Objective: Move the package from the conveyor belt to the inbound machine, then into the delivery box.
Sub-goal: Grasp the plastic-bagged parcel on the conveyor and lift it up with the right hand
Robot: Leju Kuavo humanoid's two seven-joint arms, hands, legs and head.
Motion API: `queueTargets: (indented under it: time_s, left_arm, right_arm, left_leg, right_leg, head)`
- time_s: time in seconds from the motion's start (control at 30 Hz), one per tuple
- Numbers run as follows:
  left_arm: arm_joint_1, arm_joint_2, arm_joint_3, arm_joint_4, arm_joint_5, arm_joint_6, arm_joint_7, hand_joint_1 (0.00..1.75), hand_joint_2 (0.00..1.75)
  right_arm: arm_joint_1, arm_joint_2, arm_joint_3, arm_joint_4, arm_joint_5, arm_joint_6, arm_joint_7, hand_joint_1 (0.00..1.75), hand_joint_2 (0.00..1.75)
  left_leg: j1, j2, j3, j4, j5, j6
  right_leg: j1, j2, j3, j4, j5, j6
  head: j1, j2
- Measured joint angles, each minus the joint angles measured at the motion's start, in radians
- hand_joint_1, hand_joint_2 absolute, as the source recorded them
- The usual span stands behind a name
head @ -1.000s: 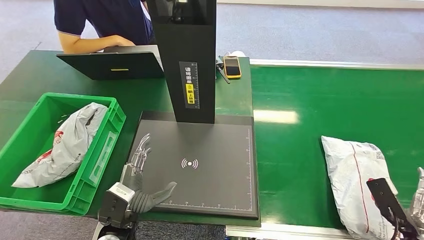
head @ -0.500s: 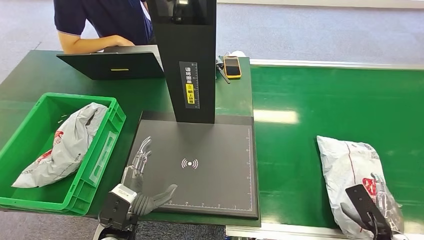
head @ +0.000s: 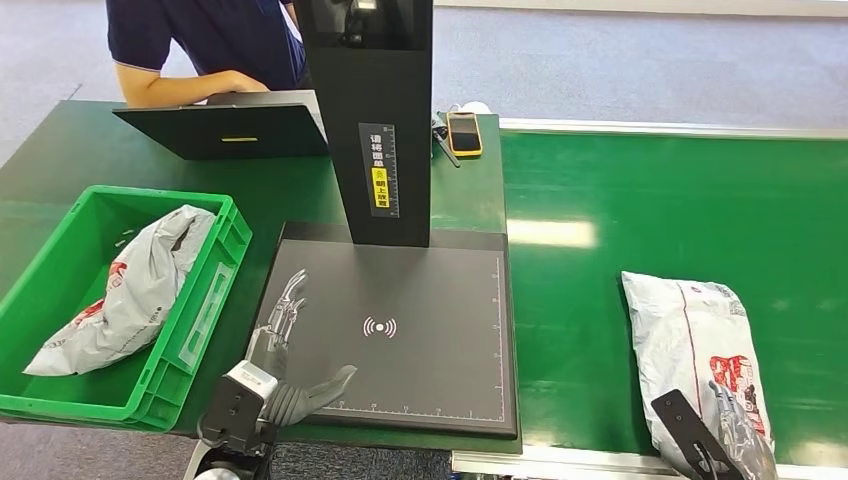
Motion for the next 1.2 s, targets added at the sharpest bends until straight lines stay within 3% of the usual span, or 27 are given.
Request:
queueTargets:
  time_s: [0.43,0.47,0.57,0.6,0.63,1.2]
  left_arm:
    - [-0.023,0.005,-0.005,0.019,0.012,-0.012,0.006,0.0,1.75]
    - [-0.024,0.005,-0.005,0.02,0.012,-0.012,0.006,0.0,1.75]
    - [-0.027,0.006,-0.005,0.021,0.014,-0.014,0.006,0.0,1.75]
    - [-0.028,0.006,-0.005,0.022,0.014,-0.015,0.006,0.0,1.75]
    - [-0.029,0.006,-0.005,0.023,0.014,-0.017,0.005,0.0,1.75]
    - [-0.033,0.014,-0.005,0.03,0.014,-0.033,-0.01,0.0,1.75]
  right_arm:
    - [0.031,0.006,0.005,0.004,0.093,0.047,0.031,0.04,1.75]
    - [0.032,0.007,0.005,0.004,0.095,0.05,0.031,0.27,1.75]
    - [0.035,0.01,0.005,0.004,0.1,0.06,0.028,1.42,1.75]
    - [0.036,0.01,0.005,0.004,0.101,0.063,0.026,1.62,1.75]
    - [0.038,0.011,0.005,0.002,0.102,0.066,0.025,1.68,1.75]
    - [0.063,0.037,-0.007,-0.058,0.122,0.116,-0.01,1.75,1.75]
  left_leg:
    - [0.0,0.0,0.0,0.0,0.0,0.0]
    - [0.0,0.0,0.0,0.0,0.0,0.0]
    - [0.0,0.0,0.0,0.0,0.0,0.0]
    - [0.0,0.0,0.0,0.0,0.0,0.0]
    - [0.0,0.0,0.0,0.0,0.0,0.0]
    - [0.0,0.0,0.001,0.0,0.0,0.0]
  right_leg:
    - [0.0,0.0,0.0,0.0,0.0,0.0]
    - [0.0,0.0,0.0,0.0,0.0,0.0]
    - [0.0,0.0,0.0,0.0,0.0,0.0]
    - [0.0,0.0,0.0,0.0,0.0,0.0]
    - [0.0,0.0,0.0,0.0,0.0,0.0]
    - [0.001,0.0,0.0,0.0,-0.001,0.0]
  head:
    - [0.0,0.0]
    - [0.0,0.0]
    - [0.0,0.0]
    - [0.0,0.0]
    - [0.0,0.0]
    - [0.0,0.0]
